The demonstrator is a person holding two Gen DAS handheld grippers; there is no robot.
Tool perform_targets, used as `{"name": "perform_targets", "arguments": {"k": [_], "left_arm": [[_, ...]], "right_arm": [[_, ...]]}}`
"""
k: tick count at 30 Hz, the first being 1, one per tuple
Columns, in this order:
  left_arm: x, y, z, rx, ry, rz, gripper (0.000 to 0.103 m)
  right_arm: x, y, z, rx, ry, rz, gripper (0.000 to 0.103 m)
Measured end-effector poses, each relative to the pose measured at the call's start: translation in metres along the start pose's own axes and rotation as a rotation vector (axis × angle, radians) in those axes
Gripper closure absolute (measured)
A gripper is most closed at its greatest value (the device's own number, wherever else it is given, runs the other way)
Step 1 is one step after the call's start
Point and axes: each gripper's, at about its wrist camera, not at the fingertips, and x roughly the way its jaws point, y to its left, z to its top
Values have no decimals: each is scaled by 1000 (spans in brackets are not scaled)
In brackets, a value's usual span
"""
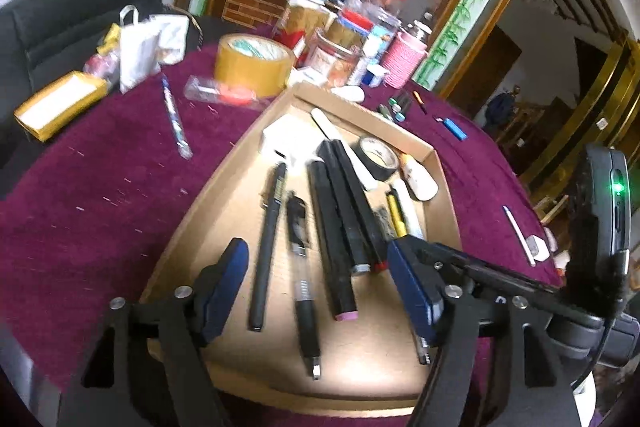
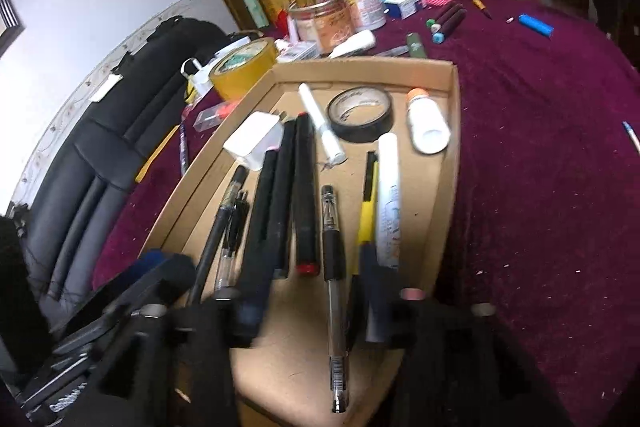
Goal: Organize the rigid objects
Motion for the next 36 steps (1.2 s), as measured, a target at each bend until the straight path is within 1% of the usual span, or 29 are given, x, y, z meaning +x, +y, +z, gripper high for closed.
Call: {"name": "perform_targets", "arguments": {"k": [1, 5, 7, 8, 10, 14, 19, 23, 26, 36], "left_arm": [[-3, -1, 0, 8, -12, 18, 26], [-16, -5, 1, 48, -70, 90, 25], [-21, -9, 1, 70, -96, 120, 25], [-23, -10, 1, 76, -103, 127, 25], [-27, -12, 1, 86, -119, 147, 24], [-31, -16, 0, 102, -133, 178, 23], [-33, -18, -1, 102, -137, 202, 23], [-36, -21, -2, 107, -142, 213, 23], [-37, -24, -2, 116, -142, 220, 22], [-39, -41, -5, 151, -160, 251, 22]], "right_arm": [[-2, -1, 0, 1, -12, -3, 40], [-11, -1, 0, -10, -48, -11, 40], [-14, 0, -1, -16, -60, -15, 37], [-16, 0, -1, -18, -64, -16, 34], [-18, -1, -1, -15, -70, -14, 31], [-21, -4, -3, -11, -71, -17, 30], [-24, -7, -7, -17, -75, -16, 30], [-28, -4, -11, -39, -86, -27, 25], [-32, -4, -13, -47, -97, -29, 24], [-41, -16, -17, -50, -125, -40, 23]]}}
